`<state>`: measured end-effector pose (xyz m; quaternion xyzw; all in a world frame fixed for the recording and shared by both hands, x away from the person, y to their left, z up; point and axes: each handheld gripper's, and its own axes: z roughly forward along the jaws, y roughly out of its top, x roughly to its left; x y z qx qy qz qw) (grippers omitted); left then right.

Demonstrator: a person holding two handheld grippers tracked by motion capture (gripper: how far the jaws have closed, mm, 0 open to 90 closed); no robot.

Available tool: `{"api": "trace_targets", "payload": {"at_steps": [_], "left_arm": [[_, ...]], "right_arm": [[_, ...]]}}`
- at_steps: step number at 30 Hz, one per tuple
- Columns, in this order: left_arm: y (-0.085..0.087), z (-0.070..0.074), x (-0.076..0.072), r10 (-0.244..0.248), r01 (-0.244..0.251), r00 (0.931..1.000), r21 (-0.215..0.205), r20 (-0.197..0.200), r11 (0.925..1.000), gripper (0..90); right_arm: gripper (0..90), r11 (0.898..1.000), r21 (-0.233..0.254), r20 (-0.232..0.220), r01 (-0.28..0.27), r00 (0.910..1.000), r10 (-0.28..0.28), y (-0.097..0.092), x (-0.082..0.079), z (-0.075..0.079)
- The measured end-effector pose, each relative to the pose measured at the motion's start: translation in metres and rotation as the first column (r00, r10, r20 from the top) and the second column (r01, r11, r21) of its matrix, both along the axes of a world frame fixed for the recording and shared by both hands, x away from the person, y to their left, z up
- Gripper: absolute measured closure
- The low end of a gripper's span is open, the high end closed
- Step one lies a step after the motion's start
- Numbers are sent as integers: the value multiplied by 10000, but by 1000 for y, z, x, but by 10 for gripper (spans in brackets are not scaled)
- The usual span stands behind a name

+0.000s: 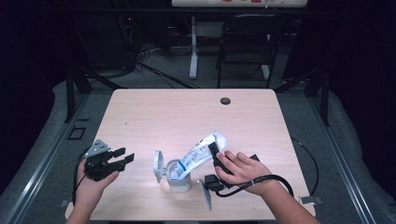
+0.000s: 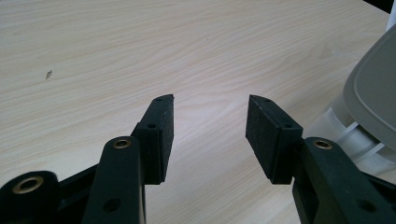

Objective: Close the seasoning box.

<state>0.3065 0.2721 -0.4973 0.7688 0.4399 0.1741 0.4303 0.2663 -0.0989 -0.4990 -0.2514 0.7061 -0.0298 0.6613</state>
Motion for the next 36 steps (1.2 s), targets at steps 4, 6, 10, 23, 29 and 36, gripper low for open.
{"api": "trace_targets", "payload": {"at_steps": [4, 6, 10, 23, 29, 36], "left_arm": [[0, 0, 0, 2, -2, 10000, 6, -3, 10000, 523], [0, 0, 0, 22, -22, 10000, 29, 26, 10000, 522], [0, 0, 0, -8, 8, 10000, 35, 3, 10000, 523], [0, 0, 0, 16, -16, 10000, -1, -8, 10000, 523], [0, -1, 0, 30, -30, 10000, -3, -3, 10000, 523], [0, 0, 0, 13, -13, 10000, -2, -19, 10000, 523]], "right_arm": [[881, 9999, -64, -4, -94, 10000, 94, 0, -1, 2], [881, 9999, -65, 13, -108, 9999, 108, 0, -1, 2], [881, 9997, -143, 91, -198, 9998, 200, -1, -2, 4], [885, 9984, -512, 276, -257, 9993, 271, -1, -5, 7], [886, 9982, -537, 301, -276, 9991, 292, 1, -5, 7], [887, 9976, -624, 340, -314, 9989, 335, 1, -5, 7]]}}
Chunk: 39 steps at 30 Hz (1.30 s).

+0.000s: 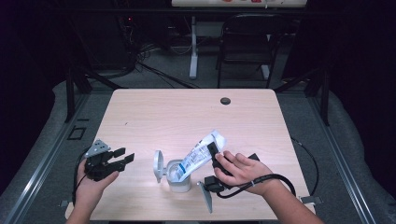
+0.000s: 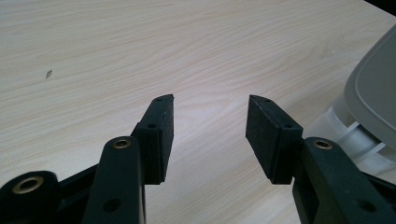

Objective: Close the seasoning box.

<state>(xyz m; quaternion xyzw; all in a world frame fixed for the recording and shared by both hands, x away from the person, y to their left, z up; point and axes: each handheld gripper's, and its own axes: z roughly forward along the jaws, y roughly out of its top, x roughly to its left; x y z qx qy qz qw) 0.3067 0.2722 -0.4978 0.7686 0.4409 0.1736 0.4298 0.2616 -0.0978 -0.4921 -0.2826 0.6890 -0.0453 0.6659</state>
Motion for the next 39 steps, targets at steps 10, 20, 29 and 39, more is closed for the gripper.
{"api": "trace_targets", "payload": {"at_steps": [10, 20, 29, 39], "left_arm": [[0, -1, 0, 13, -13, 10000, 11, 14, 10000, 522], [0, -1, 0, 21, -21, 10000, 10, 16, 10000, 522], [0, -1, 0, 16, -16, 10000, 14, 18, 10000, 523], [-1, -1, 0, 18, -18, 10000, 53, 30, 10000, 523]], "right_arm": [[887, 10000, -28, -21, -22, 10000, 22, 2, 1, -1], [887, 10000, -51, 12, -7, 10000, 8, 3, 1, 2], [887, 10000, 12, -55, -30, 10000, 30, 3, 1, 1], [887, 10000, -13, -45, -79, 10000, 79, 3, 0, 0]]}}
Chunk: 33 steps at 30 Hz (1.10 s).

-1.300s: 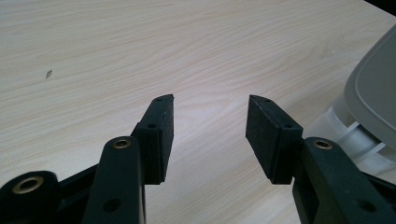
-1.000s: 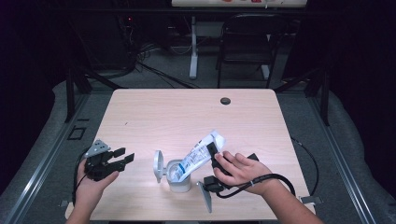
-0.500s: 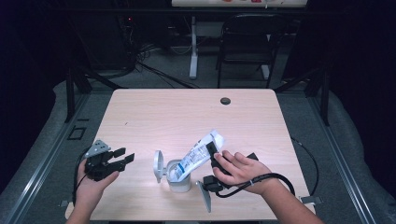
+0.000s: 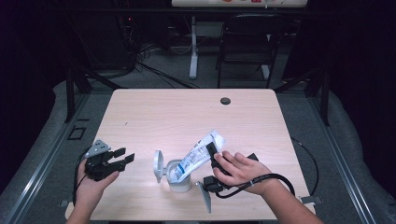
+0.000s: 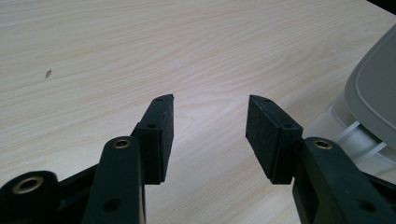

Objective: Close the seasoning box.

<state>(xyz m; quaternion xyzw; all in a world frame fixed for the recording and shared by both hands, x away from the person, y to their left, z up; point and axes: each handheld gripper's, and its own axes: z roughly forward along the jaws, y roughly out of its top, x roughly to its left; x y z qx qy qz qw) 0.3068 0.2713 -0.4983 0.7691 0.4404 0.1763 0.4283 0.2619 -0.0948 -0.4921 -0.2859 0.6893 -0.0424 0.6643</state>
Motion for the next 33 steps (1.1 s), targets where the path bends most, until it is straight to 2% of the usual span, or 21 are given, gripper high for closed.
{"api": "trace_targets", "payload": {"at_steps": [14, 23, 29, 33], "left_arm": [[0, 0, 0, -14, 14, 10000, -23, -2, 10000, 523], [0, -1, 0, -31, 31, 10000, 0, -40, 10000, 522], [1, -1, 0, -16, 16, 10000, 6, -24, 10000, 523], [0, -1, 0, -38, 38, 10000, 2, -56, 10000, 522]], "right_arm": [[886, 9999, 128, -114, 116, 9999, -115, -1, 0, -2], [886, 9998, 183, -274, -14, 9996, 19, -1, 0, -2], [886, 9994, 332, -347, 53, 9994, -42, -1, 0, -2], [886, 9986, 530, -552, 70, 9985, -41, -1, 0, -1]]}}
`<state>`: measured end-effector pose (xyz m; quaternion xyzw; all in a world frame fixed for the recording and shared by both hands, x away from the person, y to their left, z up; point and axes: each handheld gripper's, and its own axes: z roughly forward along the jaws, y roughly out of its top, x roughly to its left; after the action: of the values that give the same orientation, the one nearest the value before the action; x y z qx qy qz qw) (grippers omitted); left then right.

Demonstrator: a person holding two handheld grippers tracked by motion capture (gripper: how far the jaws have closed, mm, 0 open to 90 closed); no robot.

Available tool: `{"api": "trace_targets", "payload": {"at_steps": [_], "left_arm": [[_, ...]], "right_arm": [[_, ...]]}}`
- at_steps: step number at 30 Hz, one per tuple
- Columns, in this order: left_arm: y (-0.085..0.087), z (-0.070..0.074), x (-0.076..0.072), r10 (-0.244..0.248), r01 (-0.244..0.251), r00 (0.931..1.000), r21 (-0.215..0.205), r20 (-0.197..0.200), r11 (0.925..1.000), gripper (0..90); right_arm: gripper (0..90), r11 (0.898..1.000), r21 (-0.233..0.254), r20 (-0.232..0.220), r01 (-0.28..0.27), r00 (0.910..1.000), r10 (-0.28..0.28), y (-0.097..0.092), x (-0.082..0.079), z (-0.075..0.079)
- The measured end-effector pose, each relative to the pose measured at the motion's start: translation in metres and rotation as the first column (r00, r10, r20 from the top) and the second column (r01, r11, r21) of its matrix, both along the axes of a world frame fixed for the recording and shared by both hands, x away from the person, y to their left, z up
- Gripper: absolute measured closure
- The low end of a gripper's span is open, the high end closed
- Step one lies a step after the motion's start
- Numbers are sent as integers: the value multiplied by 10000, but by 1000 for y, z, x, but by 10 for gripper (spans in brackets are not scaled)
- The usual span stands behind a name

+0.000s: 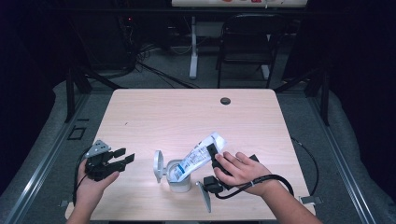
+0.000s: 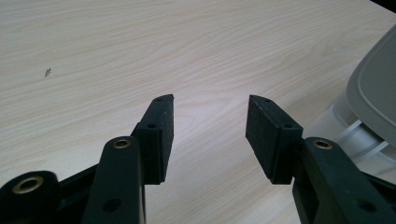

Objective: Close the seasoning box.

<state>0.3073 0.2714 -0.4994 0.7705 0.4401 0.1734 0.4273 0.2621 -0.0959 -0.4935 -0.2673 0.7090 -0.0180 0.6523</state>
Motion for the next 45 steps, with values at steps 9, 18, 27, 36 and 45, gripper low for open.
{"api": "trace_targets", "payload": {"at_steps": [9, 18, 27, 36, 45], "left_arm": [[1, -1, 0, -3, 3, 10000, 54, -56, 10000, 523], [1, -1, 0, 8, -8, 10000, 46, -39, 10000, 523], [1, -1, 0, 12, -12, 10000, 53, -37, 10000, 523], [-1, 0, 0, -30, 30, 10000, 113, -19, 9999, 522], [0, 0, 0, 0, 0, 10000, 65, 6, 10000, 523]], "right_arm": [[886, 9968, 630, -376, 490, 9982, -467, 2, -3, 1], [886, 9812, 1683, -918, 940, 9926, -793, 4, -5, 2], [886, 9204, 3597, -2120, 1535, 9740, -796, -2, -3, 3], [886, 8677, 4503, -2746, 2105, 9574, -898, -8, -3, 2], [887, 8097, 5266, -3674, 2591, 9282, -582, -7, -1, -5]]}}
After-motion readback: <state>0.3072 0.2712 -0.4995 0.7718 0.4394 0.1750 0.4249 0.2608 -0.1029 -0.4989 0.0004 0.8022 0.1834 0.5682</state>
